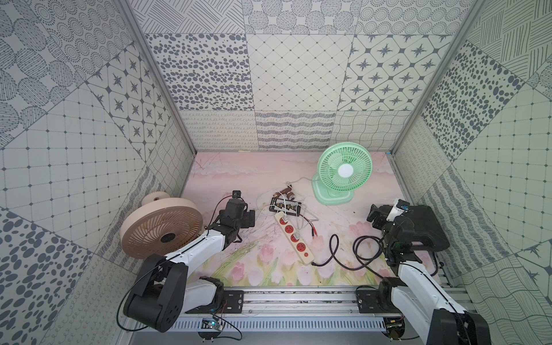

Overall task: Plug the desk fan into the power strip
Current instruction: Reset both arms

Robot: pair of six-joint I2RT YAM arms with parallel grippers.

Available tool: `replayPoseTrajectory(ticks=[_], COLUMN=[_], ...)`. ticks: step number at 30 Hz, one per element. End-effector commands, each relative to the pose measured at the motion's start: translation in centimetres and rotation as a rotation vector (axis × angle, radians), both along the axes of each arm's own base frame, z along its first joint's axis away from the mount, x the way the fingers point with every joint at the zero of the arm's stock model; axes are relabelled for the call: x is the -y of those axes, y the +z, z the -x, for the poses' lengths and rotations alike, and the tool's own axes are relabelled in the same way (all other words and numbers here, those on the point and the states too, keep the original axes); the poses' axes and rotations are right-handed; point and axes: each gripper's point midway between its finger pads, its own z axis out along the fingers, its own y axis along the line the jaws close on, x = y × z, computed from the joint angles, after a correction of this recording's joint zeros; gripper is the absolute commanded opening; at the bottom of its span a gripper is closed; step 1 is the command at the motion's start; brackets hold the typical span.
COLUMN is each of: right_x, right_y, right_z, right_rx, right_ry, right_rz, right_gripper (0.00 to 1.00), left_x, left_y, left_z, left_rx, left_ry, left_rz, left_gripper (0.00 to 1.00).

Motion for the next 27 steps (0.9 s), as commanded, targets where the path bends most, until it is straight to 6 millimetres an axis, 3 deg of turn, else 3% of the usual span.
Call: replayPoseTrajectory(ticks=[1,6,13,17,20,24,27], right_x=[0.9,1.0,0.7,-0.9,-1.2,-2.7,-5.1], right_y=[2.1,1.1,1.2,1.0,0.2,-0.4,-0.7], right_z=[-0.8,-1.9,-4.2,-5.2,-6.5,-7.1,-7.7], right_rx=[0.111,0.104,0.128,0.125,0.104,0.093,0.070], right_ry=[-0.040,-0.048,-0.024,0.047,0.053,0.095,0.150], right_rz=[0.034,0.027,0.034,0.077,0.085,0.147,0.236], right_gripper=[0.97,0.97,0.97,0.97,0.97,0.97,0.97], left_x=[-0.4,-1.5,-3.0,-3.9,-4.8,-4.4,-4.1], left_y=[3.1,2.5,2.5,2.9,1.8,1.0,0.7], left_z=[-3.5,-4.6,-5.3,-5.4,-5.9,-6.2,-6.0], left_rx=[0.243,0.271,0.289,0.322,0.336,0.312,0.333], left_ry=[-0.008,0.038,0.065,0.081,0.088,0.056,0.035], left_rz=[0.018,0.040,0.004,0.025,0.073,0.097,0.100], left_gripper=[0.99,0.99,0.99,0.99,0.99,0.99,0.99])
